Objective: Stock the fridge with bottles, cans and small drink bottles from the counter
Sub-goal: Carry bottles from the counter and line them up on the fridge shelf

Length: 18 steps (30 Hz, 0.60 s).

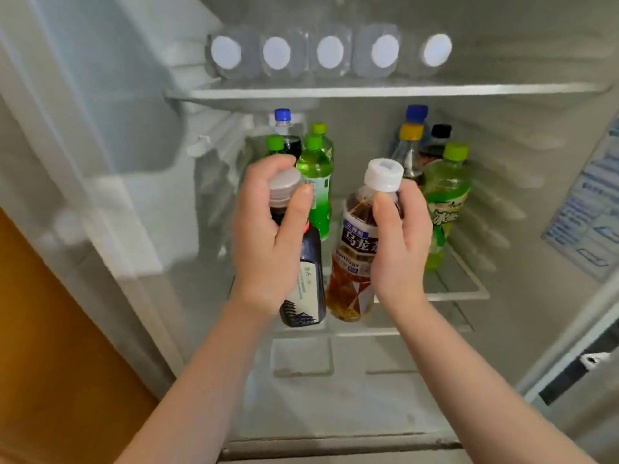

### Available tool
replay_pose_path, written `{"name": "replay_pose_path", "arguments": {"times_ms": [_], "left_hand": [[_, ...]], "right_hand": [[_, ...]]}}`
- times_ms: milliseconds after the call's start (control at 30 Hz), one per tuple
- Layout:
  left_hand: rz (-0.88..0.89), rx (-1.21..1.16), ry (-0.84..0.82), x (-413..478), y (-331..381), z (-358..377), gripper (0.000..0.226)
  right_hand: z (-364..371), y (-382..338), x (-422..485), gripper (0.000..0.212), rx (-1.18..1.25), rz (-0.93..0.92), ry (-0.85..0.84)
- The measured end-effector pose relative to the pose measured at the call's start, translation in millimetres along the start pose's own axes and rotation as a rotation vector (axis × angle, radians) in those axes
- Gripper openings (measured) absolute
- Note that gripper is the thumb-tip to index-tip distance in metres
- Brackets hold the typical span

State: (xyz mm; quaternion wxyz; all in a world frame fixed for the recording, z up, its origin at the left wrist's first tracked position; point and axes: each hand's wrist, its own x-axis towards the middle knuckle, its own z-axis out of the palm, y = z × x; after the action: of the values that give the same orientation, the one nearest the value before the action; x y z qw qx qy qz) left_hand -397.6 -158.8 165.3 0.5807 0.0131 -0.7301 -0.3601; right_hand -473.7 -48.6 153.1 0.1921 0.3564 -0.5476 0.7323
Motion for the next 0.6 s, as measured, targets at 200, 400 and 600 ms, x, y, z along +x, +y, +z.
{"name": "replay_pose_path", "arguments": {"times_ms": [200, 400, 600], "left_hand": [[-0.016, 0.114, 0.047, 28, -40, 28, 0.032], [-0.065, 0.227, 0.038, 29, -74, 49, 0.032], [-0.154, 0.205, 0.037, 27, -95, 56, 0.034]], "right_hand": [[26, 48, 29, 0.024, -0.058, 0.034, -0.056], [38, 90, 41, 0.028, -0.099, 0.094, -0.085], [41, 106, 50, 0.026, -0.084, 0.186, -0.113]]}}
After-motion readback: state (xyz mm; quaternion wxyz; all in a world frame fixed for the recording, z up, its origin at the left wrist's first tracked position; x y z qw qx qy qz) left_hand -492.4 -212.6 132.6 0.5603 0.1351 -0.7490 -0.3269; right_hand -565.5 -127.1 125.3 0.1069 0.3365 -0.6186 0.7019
